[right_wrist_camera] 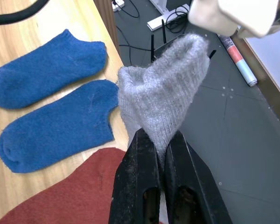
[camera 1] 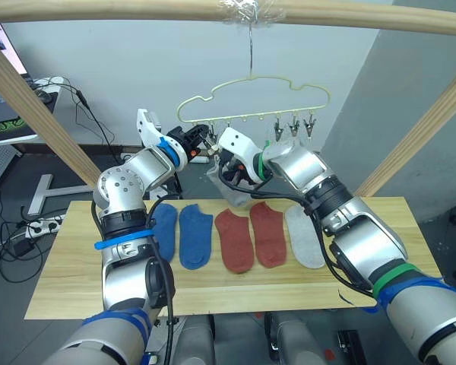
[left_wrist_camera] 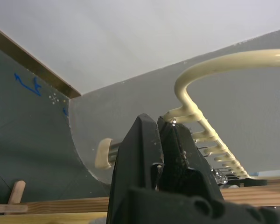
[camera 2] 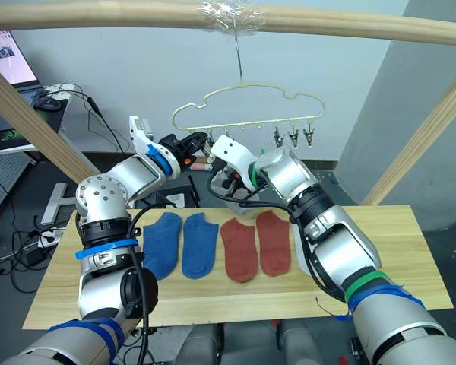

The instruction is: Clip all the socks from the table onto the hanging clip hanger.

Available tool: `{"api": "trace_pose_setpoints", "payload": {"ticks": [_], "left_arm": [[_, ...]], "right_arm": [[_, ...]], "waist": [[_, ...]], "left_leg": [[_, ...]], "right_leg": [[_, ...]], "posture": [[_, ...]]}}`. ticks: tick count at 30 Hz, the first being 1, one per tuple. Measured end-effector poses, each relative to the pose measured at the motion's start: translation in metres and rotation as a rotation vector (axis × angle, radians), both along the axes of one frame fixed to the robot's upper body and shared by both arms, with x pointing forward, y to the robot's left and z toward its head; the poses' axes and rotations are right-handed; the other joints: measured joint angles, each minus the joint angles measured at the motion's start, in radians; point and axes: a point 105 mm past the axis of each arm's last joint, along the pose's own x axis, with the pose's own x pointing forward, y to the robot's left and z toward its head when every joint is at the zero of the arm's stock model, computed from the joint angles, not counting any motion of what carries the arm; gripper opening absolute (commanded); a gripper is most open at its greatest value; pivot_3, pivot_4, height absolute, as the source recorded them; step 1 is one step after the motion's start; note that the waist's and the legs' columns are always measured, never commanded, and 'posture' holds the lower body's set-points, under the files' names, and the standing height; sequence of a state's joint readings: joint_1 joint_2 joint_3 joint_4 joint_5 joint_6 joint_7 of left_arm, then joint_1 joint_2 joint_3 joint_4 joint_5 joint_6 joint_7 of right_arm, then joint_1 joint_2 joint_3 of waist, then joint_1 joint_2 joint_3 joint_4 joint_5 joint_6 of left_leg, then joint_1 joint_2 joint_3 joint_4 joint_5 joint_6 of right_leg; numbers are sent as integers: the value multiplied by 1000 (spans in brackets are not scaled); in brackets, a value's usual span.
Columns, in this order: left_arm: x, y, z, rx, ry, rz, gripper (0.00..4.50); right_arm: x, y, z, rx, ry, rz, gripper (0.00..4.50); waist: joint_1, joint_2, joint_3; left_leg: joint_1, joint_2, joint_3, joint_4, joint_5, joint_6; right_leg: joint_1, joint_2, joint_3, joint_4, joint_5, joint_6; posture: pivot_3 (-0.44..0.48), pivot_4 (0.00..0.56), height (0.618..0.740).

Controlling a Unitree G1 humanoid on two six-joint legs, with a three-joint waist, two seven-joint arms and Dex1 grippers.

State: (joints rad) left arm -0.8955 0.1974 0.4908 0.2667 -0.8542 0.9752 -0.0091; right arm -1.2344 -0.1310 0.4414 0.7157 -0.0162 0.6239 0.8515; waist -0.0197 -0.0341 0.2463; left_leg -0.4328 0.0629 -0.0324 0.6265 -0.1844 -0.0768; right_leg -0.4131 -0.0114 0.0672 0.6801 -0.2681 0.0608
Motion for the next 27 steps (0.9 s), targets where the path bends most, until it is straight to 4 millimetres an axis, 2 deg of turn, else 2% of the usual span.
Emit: {"api": "trace_pose_setpoints", "payload": {"ticks": [12, 23, 27], "left_arm": [[-1, -1, 1, 10, -16, -8, 0], [-3, 0, 0, 13, -34, -28, 0], [-2, 1, -5, 4, -23, -27, 1309]], "right_arm": [[6, 10, 17, 5, -42, 27, 44], [10, 10, 17, 15, -35, 16, 44], [10, 10, 17, 15, -35, 15, 0]], "waist": [[16, 0, 0], [18, 0, 0], [18, 0, 0]], "left_leg": [[0, 0, 0, 0, 0, 0], [0, 0, 0, -1, 0, 0], [0, 0, 0, -1, 0, 0]], "right_leg": [[0, 0, 0, 0, 0, 0], [-1, 0, 0, 0, 0, 0], [-1, 0, 0, 0, 0, 0]], "posture": [[152, 163, 740], [151, 166, 740], [148, 167, 740]]}}
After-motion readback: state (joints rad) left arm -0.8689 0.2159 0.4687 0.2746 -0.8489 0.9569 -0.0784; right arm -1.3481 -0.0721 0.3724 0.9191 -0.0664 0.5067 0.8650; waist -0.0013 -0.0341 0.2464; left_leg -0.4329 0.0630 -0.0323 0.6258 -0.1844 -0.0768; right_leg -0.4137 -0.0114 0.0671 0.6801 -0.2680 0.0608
